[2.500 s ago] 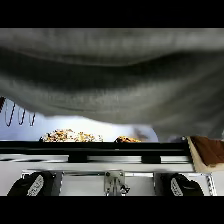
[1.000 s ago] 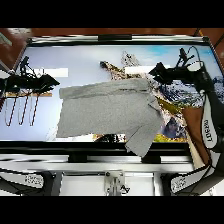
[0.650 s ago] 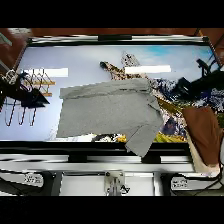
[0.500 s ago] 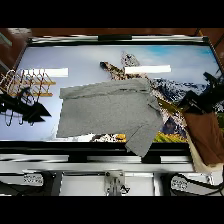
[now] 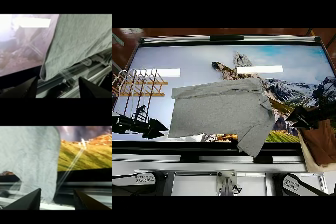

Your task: Fold the shirts.

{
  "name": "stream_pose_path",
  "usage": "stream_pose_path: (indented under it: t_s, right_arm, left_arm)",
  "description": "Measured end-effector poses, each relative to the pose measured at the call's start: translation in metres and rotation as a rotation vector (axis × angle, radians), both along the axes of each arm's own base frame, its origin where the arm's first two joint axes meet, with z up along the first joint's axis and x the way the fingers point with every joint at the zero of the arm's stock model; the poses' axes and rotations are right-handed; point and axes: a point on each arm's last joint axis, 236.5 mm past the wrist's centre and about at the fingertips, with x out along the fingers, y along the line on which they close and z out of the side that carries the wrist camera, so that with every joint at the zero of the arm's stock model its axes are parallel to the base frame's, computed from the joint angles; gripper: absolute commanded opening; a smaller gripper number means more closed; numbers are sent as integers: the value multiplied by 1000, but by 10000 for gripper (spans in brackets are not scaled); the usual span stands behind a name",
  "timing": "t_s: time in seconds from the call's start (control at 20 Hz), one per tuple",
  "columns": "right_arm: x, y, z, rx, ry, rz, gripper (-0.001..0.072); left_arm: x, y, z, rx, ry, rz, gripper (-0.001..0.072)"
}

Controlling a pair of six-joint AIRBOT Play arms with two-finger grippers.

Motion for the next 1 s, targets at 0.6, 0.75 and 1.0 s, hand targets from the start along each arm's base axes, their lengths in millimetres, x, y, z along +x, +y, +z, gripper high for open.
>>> stream_pose_path:
  t_s: [0.6, 0.75, 1.0]
  right_arm:
    - [11, 6, 3, 35, -47, -33, 518]
    - [12, 6, 3, 34, -52, -34, 518]
    - [12, 4, 1, 24, -49, -38, 619]
  left_arm:
    - [-7, -20, -18, 20, 21, -51, 501]
    - [-5, -26, -20, 34, 10, -78, 438]
    - [4, -32, -29, 85, -9, -90, 31]
